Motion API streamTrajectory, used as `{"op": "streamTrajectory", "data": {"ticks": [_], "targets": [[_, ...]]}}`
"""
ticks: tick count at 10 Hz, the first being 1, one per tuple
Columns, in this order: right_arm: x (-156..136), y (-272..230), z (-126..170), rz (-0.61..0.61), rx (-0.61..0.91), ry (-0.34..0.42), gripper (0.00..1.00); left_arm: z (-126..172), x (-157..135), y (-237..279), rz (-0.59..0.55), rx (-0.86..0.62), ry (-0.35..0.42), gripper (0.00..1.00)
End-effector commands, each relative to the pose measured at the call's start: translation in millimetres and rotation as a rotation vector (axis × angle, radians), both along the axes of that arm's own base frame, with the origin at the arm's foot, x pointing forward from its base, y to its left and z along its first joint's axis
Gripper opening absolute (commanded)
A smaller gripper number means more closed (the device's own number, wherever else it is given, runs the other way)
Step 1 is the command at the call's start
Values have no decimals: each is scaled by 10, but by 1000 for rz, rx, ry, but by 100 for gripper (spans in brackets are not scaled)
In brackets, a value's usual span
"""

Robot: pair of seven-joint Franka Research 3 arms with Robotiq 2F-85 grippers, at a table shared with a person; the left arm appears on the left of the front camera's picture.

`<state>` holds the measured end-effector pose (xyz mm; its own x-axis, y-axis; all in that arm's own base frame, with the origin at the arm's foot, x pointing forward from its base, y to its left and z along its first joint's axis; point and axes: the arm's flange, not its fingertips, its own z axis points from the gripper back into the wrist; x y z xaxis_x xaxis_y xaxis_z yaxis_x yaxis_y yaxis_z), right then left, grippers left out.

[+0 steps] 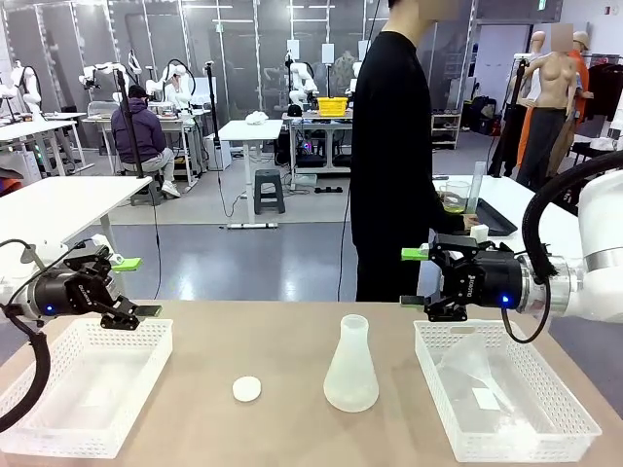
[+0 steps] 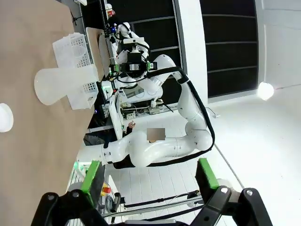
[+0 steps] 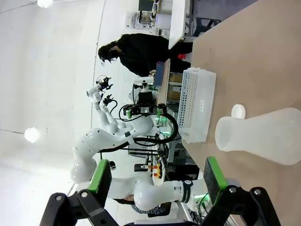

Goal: Prepare the solutions needed for the experiment.
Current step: Pick up the Plastic Funnel and insert it into the Big flask.

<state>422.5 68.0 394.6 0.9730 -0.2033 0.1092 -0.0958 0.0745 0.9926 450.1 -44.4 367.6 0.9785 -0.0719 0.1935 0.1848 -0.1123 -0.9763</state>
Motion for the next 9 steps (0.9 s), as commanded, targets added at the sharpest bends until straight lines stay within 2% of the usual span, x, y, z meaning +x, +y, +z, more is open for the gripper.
{"op": "streamTrajectory", "data": {"ticks": [1, 3, 4, 6, 7, 8, 9], "targets": [[-5, 4, 31, -2, -8, -8, 100, -15, -13, 5, 2, -1, 3, 100], [-1, 2, 4, 0, 0, -1, 100, -15, -13, 5, 2, -1, 3, 100], [61, 44, 108, 42, -245, -122, 100, -15, -13, 5, 2, -1, 3, 100], [133, -30, 351, 73, -554, -251, 100, -15, -13, 5, 2, -1, 3, 100], [150, -56, 427, 111, -749, -340, 100, -15, -13, 5, 2, -1, 3, 100], [162, -45, 480, 147, -930, -397, 100, -15, -13, 5, 2, -1, 3, 100], [161, -18, 528, 191, -1024, -411, 100, -15, -13, 5, 2, -1, 3, 100]]}}
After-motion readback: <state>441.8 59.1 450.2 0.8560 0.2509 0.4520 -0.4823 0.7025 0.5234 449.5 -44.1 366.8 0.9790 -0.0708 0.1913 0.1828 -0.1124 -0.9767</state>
